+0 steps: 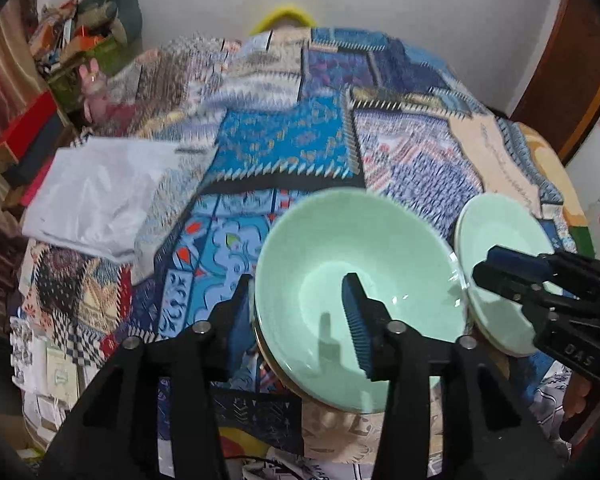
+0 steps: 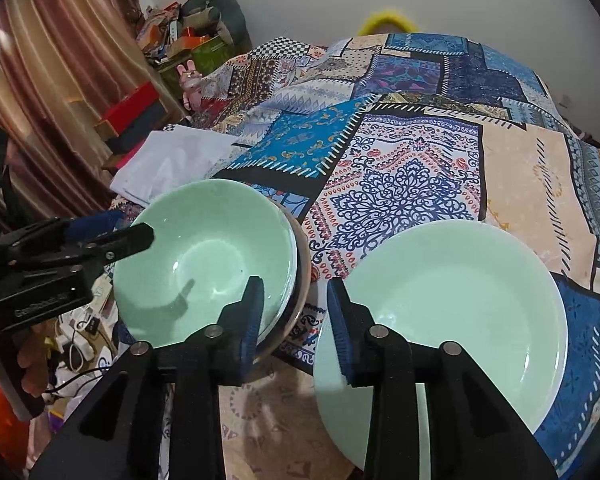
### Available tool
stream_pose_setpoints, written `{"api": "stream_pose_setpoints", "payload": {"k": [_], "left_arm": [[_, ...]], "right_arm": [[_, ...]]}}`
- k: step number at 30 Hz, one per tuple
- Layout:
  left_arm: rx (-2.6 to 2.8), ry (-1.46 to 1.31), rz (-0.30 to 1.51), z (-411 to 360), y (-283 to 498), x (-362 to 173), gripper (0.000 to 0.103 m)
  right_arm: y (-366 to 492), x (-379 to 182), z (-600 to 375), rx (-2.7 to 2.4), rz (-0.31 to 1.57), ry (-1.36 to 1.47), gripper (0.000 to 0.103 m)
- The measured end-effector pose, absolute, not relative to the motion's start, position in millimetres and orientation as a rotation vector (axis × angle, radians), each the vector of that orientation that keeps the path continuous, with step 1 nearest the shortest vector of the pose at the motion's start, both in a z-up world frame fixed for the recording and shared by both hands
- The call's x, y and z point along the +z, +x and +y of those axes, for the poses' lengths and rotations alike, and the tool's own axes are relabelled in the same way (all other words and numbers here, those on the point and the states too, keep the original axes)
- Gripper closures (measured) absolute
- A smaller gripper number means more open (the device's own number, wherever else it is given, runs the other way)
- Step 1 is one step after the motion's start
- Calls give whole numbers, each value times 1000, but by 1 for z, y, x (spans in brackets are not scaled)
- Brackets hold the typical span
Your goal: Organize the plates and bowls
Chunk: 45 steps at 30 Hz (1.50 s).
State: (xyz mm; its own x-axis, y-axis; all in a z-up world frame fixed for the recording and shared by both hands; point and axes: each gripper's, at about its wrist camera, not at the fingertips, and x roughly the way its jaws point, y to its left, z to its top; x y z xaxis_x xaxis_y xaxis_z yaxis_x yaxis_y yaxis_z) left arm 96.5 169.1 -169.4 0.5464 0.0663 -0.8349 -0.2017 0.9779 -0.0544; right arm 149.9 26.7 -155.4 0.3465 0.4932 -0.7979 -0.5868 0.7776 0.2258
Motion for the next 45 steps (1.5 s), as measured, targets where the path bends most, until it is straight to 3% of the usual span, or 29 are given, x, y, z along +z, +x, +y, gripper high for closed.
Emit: {"api": "stream_pose_setpoints", "payload": {"k": [4, 27, 32, 37, 45], "left_arm": [[178, -117, 936, 169, 88, -161, 44], [91, -419, 1070, 197, 75, -236, 44], [72, -430, 1078, 193, 81, -241, 50], [59, -437, 1083, 188, 88, -245, 63], [93, -422, 1076, 183, 88, -241, 64]], "right_arm": [[149, -157, 29, 708, 991, -112, 67], [163, -192, 56, 729, 1070, -121, 66], [162, -197, 62, 730, 1075, -146, 66], [163, -205, 65, 732, 1088, -153, 67], [170, -203, 55, 727, 1113, -76, 75]]}}
